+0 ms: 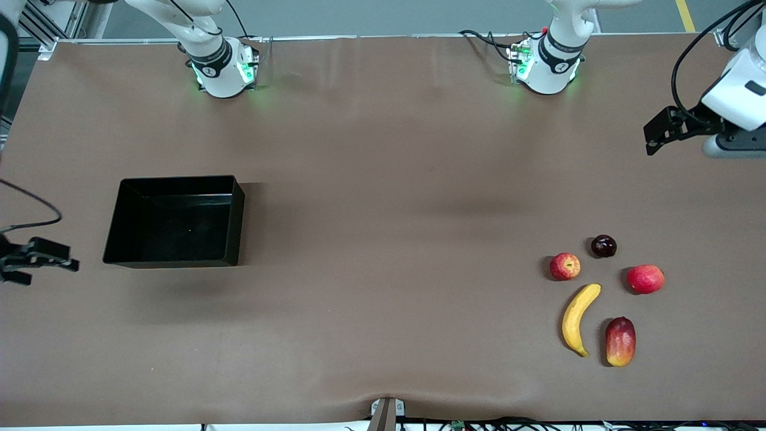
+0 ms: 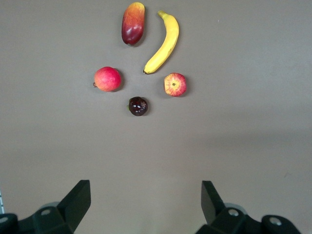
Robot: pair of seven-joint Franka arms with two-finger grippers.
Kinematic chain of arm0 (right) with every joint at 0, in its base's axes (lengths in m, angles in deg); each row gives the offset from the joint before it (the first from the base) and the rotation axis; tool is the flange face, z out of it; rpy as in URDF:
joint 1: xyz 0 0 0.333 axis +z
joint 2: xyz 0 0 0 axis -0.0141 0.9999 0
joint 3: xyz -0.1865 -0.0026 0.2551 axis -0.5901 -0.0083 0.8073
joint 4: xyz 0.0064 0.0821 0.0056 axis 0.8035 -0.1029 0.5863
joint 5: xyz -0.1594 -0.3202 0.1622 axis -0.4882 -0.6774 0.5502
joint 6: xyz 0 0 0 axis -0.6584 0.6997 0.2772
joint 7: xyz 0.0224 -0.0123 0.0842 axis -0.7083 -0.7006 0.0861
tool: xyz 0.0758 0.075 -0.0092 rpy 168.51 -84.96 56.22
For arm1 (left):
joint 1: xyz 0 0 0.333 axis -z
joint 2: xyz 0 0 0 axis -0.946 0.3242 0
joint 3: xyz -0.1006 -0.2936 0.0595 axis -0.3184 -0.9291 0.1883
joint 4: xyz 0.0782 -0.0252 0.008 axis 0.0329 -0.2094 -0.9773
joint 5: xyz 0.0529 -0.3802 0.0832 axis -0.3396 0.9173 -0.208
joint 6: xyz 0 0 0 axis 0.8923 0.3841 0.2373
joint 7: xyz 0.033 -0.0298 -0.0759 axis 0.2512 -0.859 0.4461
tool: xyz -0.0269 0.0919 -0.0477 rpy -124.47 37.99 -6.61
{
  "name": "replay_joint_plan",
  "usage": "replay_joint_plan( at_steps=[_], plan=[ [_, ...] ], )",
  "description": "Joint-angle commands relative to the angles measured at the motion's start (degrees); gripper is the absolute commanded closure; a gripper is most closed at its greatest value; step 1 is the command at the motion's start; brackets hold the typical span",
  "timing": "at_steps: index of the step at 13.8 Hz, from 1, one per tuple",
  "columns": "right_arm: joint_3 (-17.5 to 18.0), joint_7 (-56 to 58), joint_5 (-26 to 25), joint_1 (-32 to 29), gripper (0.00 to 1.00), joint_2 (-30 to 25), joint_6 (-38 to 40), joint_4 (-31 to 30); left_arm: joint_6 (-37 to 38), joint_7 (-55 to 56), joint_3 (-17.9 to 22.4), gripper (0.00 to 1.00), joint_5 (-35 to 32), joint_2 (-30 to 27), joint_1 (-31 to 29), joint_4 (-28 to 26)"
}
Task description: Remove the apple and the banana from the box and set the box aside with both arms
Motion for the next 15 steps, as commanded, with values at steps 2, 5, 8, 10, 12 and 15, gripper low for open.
replay_joint_plan(
  at_steps=[2,5,8,10,12,15],
  plan=[
    [-0.27,-11.77,-5.49,4.76,0.00,-9.12,9.54,-5.18,-0.05,-0.31,0.41,0.00,1.44,-1.40,0.63,-1.67],
    [-0.44,-11.71,-5.76,4.15,0.00,-18.61,10.61,-14.05,0.04,-0.40,0.23,0.00,4.86,-1.48,0.10,-1.32],
    [-0.53,-12.33,-5.76,3.89,0.00,-24.25,11.41,-19.08,0.13,-0.14,0.23,0.00,4.78,-1.05,0.54,-1.32],
    [-0.53,-11.98,-5.85,3.36,0.00,-26.54,11.93,-21.11,0.13,0.56,-0.21,0.00,4.43,-1.04,0.72,-1.32],
    [-0.62,-12.41,-6.29,3.01,0.00,-26.20,11.85,-20.77,0.13,1.00,-0.91,0.00,4.25,-1.13,0.63,-1.41],
    [-0.27,-12.41,-6.63,3.44,0.00,-26.11,13.51,-17.00,0.13,0.83,-0.91,0.00,4.25,-1.13,0.37,-1.32]
  ],
)
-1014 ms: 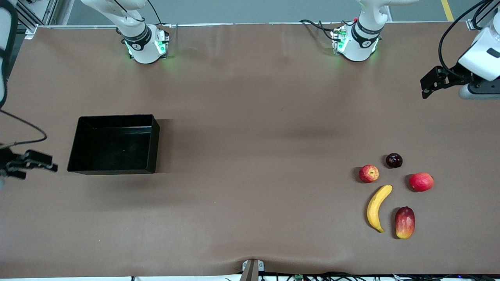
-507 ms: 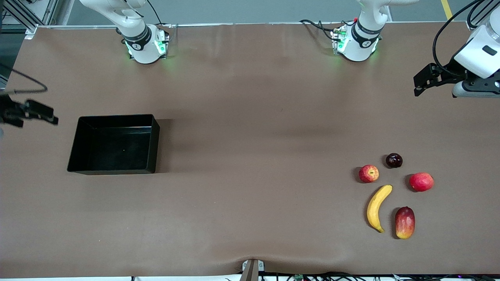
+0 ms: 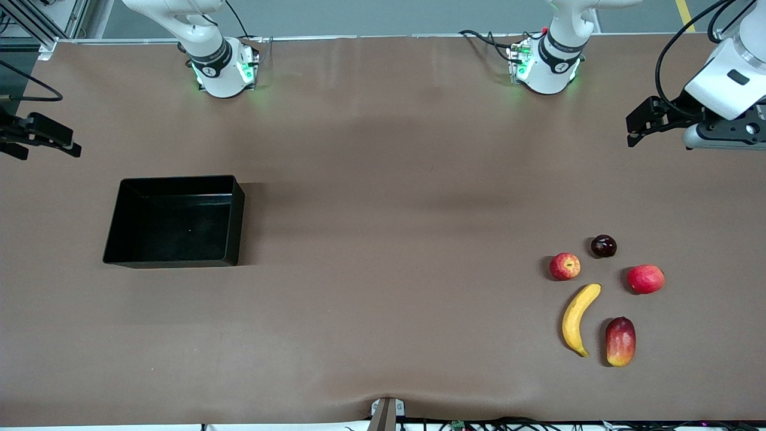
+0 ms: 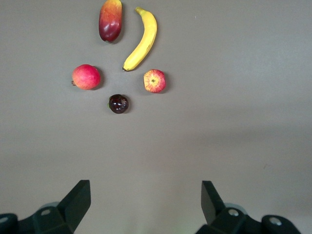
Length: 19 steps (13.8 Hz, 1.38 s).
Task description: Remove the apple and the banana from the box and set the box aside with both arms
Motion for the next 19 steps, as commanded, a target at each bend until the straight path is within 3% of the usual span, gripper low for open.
replay_joint_plan(
  at_steps=[1,11,19],
  plan=[
    [0.91,-0.84,-2.15,-0.09,0.00,-1.01,1.04,2.81,0.13,0.66,-0.03,0.00,0.58,-0.65,-0.08,-0.37],
    [1.00,-0.93,-2.25,-0.17,0.00,-1.01,2.71,2.39,0.48,0.49,0.33,0.00,0.58,2.33,-0.35,4.28],
    [1.00,-0.84,-2.24,-0.09,0.00,-1.01,2.36,2.30,1.27,2.24,0.15,0.00,0.32,2.61,0.09,4.82]
  ],
)
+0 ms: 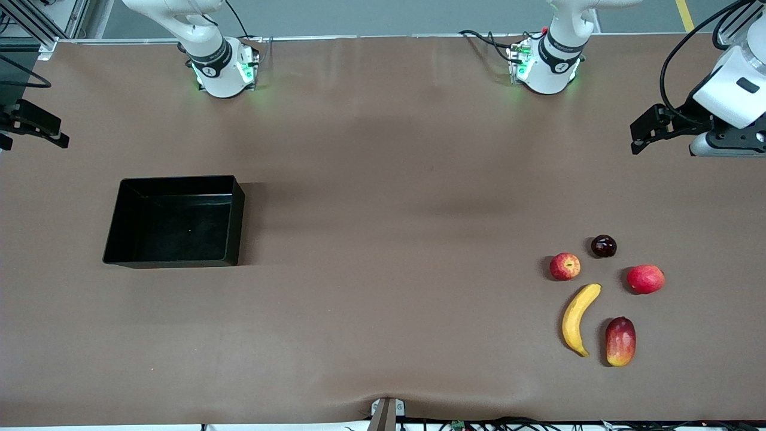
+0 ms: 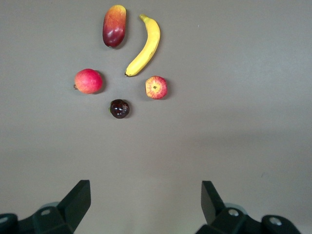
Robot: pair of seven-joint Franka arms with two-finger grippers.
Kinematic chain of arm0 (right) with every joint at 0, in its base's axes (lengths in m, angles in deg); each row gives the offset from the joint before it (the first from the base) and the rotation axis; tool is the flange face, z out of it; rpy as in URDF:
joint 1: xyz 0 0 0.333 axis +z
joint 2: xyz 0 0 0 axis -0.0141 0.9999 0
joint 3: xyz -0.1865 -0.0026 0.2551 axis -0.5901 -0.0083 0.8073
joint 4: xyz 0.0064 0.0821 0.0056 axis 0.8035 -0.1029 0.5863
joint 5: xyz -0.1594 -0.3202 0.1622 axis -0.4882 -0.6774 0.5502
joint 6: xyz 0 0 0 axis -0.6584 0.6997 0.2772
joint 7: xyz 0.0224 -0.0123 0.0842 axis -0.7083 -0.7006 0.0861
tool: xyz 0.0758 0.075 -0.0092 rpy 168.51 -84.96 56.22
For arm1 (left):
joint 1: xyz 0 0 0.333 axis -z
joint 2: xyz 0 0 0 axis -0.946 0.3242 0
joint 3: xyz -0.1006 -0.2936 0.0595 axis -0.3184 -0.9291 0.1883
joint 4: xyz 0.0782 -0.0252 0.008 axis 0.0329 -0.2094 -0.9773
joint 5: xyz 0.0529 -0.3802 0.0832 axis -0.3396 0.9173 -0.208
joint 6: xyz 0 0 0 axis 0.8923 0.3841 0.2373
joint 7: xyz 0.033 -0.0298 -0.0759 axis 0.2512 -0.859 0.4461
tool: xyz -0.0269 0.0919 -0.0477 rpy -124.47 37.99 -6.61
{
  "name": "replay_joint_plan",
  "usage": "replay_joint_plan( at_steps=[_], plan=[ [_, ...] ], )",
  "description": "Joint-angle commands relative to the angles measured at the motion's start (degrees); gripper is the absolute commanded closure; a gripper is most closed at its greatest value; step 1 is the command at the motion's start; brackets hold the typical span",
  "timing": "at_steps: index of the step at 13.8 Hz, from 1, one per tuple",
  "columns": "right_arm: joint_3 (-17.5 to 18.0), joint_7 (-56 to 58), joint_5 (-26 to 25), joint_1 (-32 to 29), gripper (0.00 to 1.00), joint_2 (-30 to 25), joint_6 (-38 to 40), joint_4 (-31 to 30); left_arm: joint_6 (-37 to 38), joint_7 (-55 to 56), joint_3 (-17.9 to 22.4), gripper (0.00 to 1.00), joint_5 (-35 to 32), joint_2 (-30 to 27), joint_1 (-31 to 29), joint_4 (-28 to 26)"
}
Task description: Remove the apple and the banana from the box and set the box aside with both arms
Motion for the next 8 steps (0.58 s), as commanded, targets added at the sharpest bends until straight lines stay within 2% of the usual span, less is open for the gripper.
replay_joint_plan(
  at_steps=[1,8],
  plan=[
    [0.50,-0.84,-0.73,-0.23,0.00,-0.61,0.05,-0.21,1.29,0.73,-0.09,0.00,0.23,0.50,0.02,1.92],
    [0.50,-0.84,-0.73,-0.32,0.00,-0.53,0.05,-0.21,2.08,0.73,-0.27,0.00,0.23,0.41,-0.16,1.92]
  ],
)
